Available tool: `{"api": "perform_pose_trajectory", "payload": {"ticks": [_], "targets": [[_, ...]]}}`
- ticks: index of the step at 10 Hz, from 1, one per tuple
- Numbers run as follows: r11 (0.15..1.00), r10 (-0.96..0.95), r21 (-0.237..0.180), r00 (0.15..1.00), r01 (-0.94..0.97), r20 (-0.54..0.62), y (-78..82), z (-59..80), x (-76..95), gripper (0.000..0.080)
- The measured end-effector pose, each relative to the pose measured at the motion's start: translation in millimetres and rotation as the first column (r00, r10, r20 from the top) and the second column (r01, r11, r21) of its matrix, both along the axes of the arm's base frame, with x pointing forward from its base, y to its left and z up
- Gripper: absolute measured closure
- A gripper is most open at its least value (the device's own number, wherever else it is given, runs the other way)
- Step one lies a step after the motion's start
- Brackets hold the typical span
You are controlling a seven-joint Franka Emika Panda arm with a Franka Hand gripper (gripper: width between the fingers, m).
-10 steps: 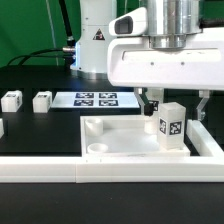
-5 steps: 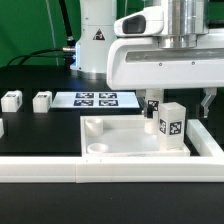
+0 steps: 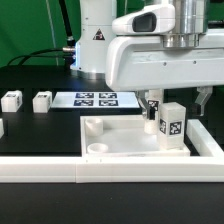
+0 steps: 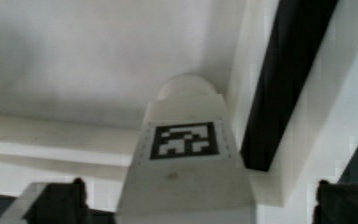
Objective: Assemble square table
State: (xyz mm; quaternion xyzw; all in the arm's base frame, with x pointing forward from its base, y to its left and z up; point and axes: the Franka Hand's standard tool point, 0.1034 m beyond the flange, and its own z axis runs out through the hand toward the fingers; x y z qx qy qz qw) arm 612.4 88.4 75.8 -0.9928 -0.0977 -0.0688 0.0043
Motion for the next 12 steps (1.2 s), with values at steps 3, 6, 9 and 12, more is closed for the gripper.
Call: {"api": "perform_pose_trajectory", "payload": {"ticks": [3, 6, 9, 12], "targets": [[1.0, -0.002, 0.0, 1.0, 0.002, 0.0, -0.1, -0.2, -0.2, 0.0511], [0.999, -0.034, 0.006, 0.999, 0.034, -0.002, -0.1, -0.3, -0.3, 0.0511], [0.933, -0.354, 0.065, 0.935, 0.354, -0.005, 5.3, -1.0, -1.0, 0.0511], [0.814, -0.571, 0.118, 0.821, 0.568, -0.015, 7.1, -1.0, 0.1, 0.0509]]}}
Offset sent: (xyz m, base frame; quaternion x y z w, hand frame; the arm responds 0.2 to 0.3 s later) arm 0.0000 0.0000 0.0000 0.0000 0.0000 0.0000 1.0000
